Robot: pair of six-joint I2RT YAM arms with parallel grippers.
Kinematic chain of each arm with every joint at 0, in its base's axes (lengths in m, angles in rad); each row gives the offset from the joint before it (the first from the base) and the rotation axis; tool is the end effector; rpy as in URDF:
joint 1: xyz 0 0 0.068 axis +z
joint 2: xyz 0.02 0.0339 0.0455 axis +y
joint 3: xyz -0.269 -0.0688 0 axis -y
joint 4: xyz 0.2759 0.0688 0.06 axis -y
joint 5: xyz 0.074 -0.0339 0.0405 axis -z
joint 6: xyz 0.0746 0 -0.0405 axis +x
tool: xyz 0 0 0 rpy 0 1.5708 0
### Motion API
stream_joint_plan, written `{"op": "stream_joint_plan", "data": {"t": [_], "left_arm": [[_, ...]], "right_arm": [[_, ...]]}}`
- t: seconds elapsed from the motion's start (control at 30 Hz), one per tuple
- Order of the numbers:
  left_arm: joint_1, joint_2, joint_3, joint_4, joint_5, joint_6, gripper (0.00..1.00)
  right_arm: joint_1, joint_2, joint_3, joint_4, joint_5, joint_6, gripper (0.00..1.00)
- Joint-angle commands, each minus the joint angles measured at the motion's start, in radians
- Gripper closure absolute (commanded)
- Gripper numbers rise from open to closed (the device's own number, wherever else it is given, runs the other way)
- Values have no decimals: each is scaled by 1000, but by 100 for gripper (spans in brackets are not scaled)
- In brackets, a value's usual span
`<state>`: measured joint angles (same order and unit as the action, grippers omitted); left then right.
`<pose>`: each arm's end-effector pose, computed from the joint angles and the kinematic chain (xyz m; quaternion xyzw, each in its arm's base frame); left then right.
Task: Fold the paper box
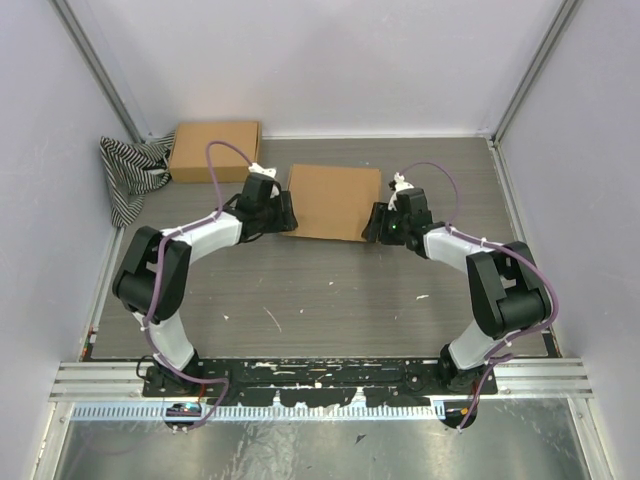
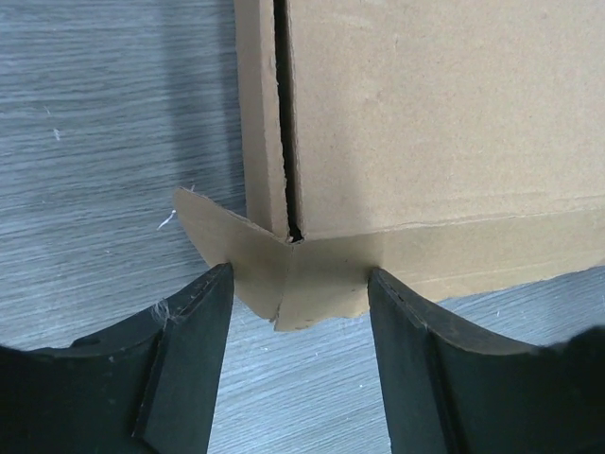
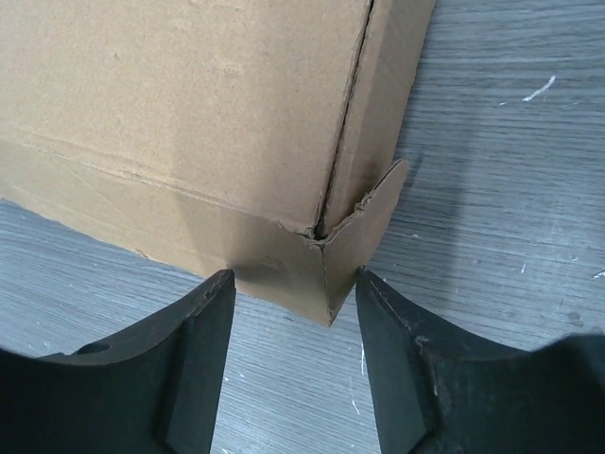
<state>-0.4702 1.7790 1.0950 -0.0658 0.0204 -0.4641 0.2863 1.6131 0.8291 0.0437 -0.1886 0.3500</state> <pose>0.3881 -0.1989 0.1476 0.0069 0.9169 -0.1881 0.3521 0.3585 0.1201 0.1306 -0.0090 0.9117 0.2075 0.3545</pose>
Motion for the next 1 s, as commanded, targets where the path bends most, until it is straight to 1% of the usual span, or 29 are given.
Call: {"op": "stream_joint_plan", "data": {"t": [0.0, 0.17, 0.3, 0.4, 0.47, 0.57, 0.7, 0.83, 0.97], "left_arm": [[-5, 22, 37, 6, 41, 17, 36], [-4, 15, 20, 29, 98, 19, 44], [-4, -5, 36, -25, 126, 23, 50], [-3, -3, 90, -134, 146, 22, 57], [-2, 11, 148, -236, 154, 26, 59], [-2, 28, 235, -374, 173, 33, 59], [6, 26, 279, -469, 216, 16, 59], [17, 22, 307, -510, 285, 0, 59], [23, 17, 316, -526, 319, -5, 59]], "right_arm": [[6, -16, 47, 17, -31, -10, 42], [6, -35, 43, 3, -49, -10, 46], [7, -55, 58, -37, -74, -16, 52], [4, -61, 93, -93, -93, -14, 56], [0, -61, 130, -156, -111, -11, 58], [-14, -58, 189, -263, -154, -14, 61], [-46, -55, 254, -387, -191, -7, 62], [-118, -57, 280, -437, -316, 7, 63], [-166, -38, 302, -478, -397, -14, 64]]}}
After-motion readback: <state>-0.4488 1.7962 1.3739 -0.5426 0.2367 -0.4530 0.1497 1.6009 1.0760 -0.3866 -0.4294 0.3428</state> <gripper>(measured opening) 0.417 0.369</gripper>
